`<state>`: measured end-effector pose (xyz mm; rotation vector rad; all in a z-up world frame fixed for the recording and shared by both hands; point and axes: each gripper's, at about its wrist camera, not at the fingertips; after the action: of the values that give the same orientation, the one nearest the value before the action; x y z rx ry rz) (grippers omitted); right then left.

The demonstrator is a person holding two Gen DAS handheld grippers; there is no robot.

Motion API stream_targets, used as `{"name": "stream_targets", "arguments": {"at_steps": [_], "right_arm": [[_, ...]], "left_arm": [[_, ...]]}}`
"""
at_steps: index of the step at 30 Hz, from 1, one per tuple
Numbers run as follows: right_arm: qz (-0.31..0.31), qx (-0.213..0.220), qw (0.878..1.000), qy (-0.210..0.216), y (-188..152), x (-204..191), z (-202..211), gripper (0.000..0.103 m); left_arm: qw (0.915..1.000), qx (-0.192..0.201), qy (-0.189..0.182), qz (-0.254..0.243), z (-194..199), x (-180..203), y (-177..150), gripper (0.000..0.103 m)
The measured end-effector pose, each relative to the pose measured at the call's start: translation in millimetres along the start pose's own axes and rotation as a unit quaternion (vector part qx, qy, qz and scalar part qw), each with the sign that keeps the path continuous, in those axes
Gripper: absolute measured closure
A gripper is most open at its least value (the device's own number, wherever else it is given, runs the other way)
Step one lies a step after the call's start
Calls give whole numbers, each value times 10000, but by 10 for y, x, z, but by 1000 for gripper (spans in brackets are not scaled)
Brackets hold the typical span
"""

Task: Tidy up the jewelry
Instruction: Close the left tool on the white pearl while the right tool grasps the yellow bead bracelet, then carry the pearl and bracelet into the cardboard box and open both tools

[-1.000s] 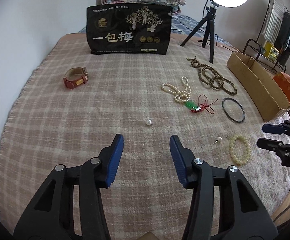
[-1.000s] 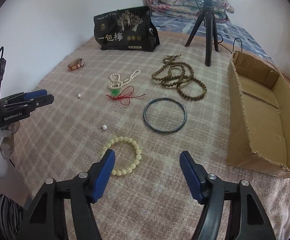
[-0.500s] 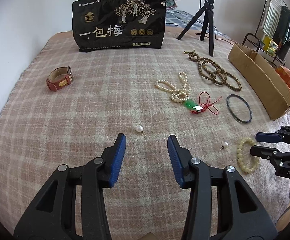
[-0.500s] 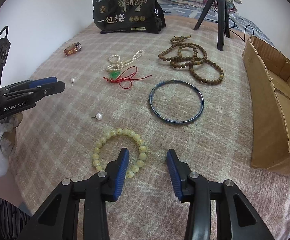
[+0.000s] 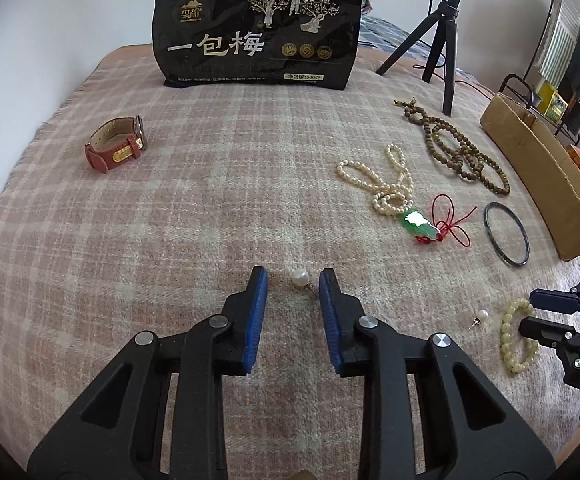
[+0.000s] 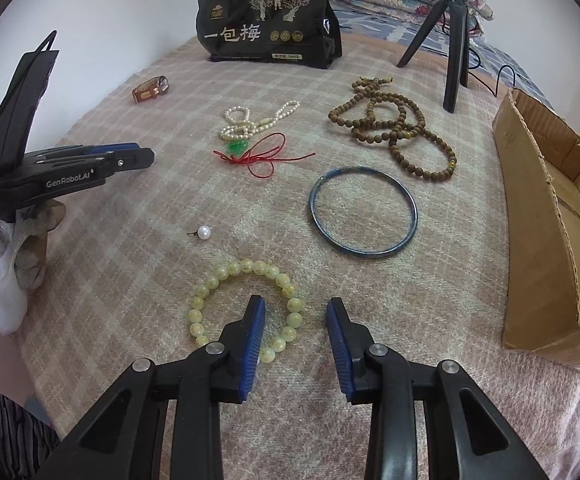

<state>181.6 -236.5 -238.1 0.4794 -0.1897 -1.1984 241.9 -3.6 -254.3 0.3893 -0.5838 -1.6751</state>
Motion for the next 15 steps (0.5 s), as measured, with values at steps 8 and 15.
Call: {"name": "stream_targets", "arguments": {"at_steps": [8,15], "right_arm": [[6,-57,10000,74,14,-1,-28,83],[-53,-27,9998,179,19,3,-7,97]], "left_arm": [[9998,43,26,-190,-30,88,-25,94],[9997,91,31,-220,-1,116,-16,95]]}}
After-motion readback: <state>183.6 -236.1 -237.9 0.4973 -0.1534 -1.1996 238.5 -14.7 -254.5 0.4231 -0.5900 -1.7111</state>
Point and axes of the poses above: each gripper's, at about its wrist camera, not at the fingertips, and z roughly against the way its jaws point, x to its right, y to its top, and after that the axes turned 3 degrees about -z, right-handed
